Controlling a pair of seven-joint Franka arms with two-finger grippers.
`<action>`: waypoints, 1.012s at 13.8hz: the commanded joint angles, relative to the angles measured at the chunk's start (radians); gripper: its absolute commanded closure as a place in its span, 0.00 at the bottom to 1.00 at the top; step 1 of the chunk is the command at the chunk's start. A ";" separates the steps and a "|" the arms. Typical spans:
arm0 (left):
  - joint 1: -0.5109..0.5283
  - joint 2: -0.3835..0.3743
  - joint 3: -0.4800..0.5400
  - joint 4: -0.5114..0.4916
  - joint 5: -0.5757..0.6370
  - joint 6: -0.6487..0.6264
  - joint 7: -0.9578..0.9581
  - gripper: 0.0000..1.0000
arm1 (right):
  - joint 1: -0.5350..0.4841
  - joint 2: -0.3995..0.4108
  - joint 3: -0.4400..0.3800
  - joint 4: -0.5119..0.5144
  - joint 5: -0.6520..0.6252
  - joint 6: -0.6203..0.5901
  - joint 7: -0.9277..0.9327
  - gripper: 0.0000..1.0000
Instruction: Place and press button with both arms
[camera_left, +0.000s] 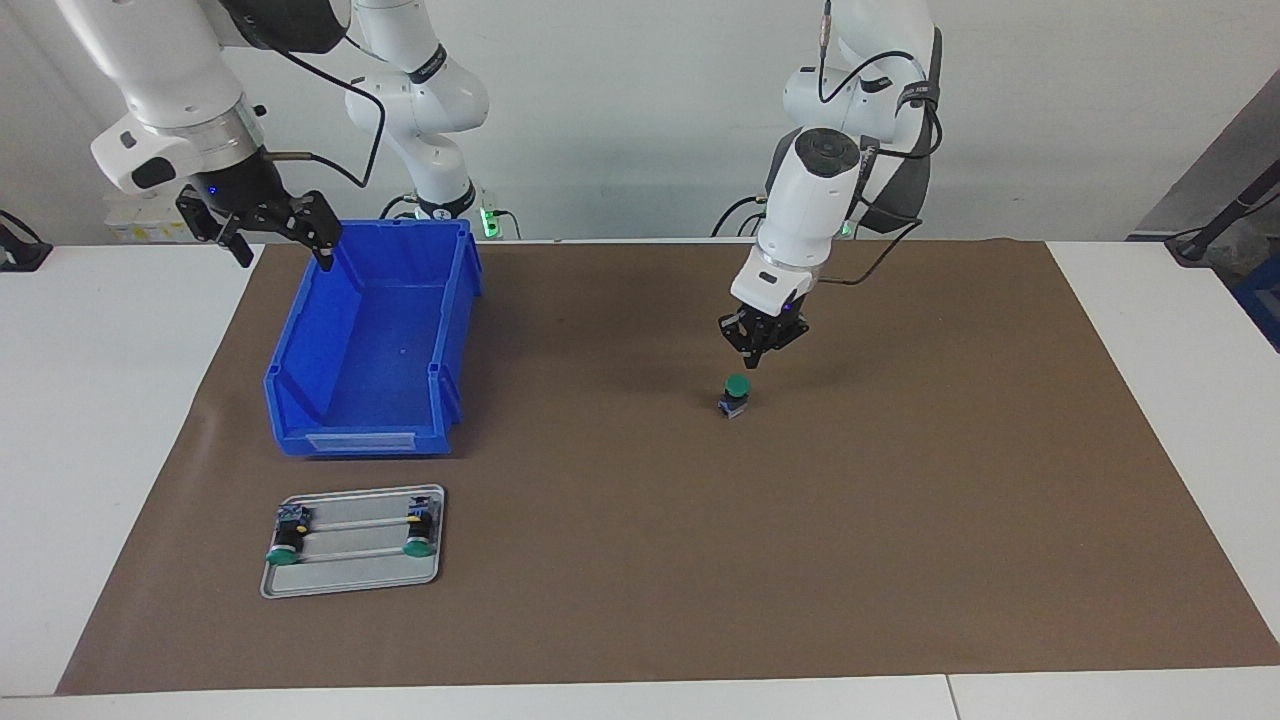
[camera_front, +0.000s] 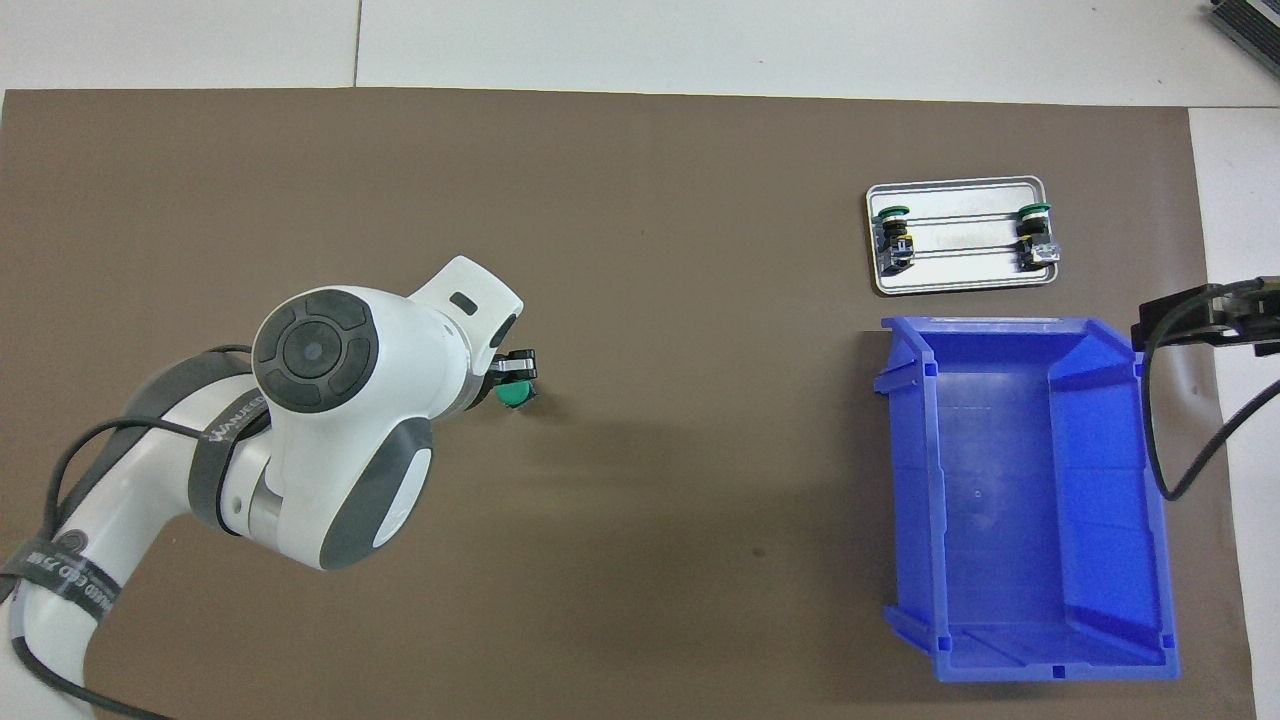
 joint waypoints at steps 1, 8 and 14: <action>-0.033 -0.034 0.013 -0.077 0.023 0.064 -0.016 1.00 | -0.004 -0.007 0.005 -0.007 0.011 -0.013 0.012 0.00; -0.062 -0.033 0.013 -0.142 0.023 0.121 -0.013 1.00 | -0.004 -0.007 0.005 -0.007 0.011 -0.011 0.012 0.00; -0.064 -0.022 0.013 -0.153 0.023 0.152 -0.013 1.00 | -0.004 -0.005 0.005 -0.007 0.011 -0.013 0.012 0.00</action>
